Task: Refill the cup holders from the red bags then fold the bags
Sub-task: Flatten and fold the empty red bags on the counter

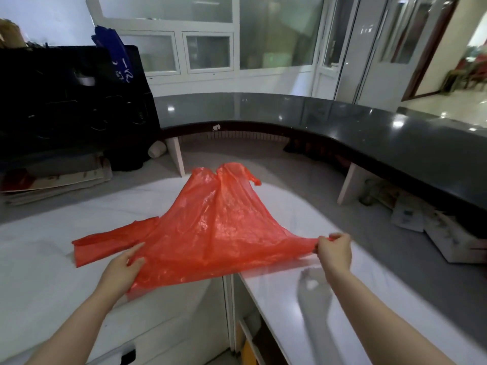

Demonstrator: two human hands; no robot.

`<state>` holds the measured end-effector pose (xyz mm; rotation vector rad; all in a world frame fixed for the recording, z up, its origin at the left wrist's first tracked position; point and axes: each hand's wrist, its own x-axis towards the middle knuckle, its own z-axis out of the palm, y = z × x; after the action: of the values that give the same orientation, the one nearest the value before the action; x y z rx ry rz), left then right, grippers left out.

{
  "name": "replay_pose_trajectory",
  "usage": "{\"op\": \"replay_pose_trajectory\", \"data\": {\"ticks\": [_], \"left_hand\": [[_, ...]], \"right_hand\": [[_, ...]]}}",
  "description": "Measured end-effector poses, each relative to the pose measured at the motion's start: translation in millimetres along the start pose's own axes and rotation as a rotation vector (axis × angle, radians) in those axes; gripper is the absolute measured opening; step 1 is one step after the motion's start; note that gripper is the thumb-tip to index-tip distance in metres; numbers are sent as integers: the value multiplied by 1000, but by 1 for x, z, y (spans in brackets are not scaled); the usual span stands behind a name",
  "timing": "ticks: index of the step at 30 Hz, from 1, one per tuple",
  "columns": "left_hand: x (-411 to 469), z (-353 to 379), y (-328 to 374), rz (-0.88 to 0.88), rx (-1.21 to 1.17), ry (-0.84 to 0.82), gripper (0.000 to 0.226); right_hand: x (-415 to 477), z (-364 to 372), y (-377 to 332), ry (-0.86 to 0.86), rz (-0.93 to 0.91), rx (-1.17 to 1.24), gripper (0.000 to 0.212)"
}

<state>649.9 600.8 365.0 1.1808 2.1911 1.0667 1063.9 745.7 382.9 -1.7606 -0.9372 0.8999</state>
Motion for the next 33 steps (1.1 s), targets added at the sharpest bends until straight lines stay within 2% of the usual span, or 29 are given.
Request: {"op": "replay_pose_trajectory", "data": {"ticks": [5,10,15,20,25,27,30,31,33], "left_hand": [[10,-8,3,46,62,-25,41],[10,-25,1,72,-79,-26,31],[25,-28,2,86,-120,-21,28],[55,-18,9,65,-184,-68,27],[116,3,38,53,-270,-76,26],[131,8,51,60,-267,-111,27],[163,18,70,89,-199,-136,28],[172,22,77,100,-199,-147,29],[186,31,92,112,-216,-191,33]], "right_hand": [[-36,20,-18,-153,-70,47,20],[-68,47,-35,-232,-94,141,15],[-80,77,-46,-264,-130,168,14],[-55,105,-65,-274,-229,65,15],[20,139,-87,-176,-343,-98,14],[44,146,-90,-210,-351,-226,25],[77,168,-92,-393,-379,-406,59],[85,175,-93,-452,-395,-432,65],[99,186,-95,-531,-408,-437,64]]}}
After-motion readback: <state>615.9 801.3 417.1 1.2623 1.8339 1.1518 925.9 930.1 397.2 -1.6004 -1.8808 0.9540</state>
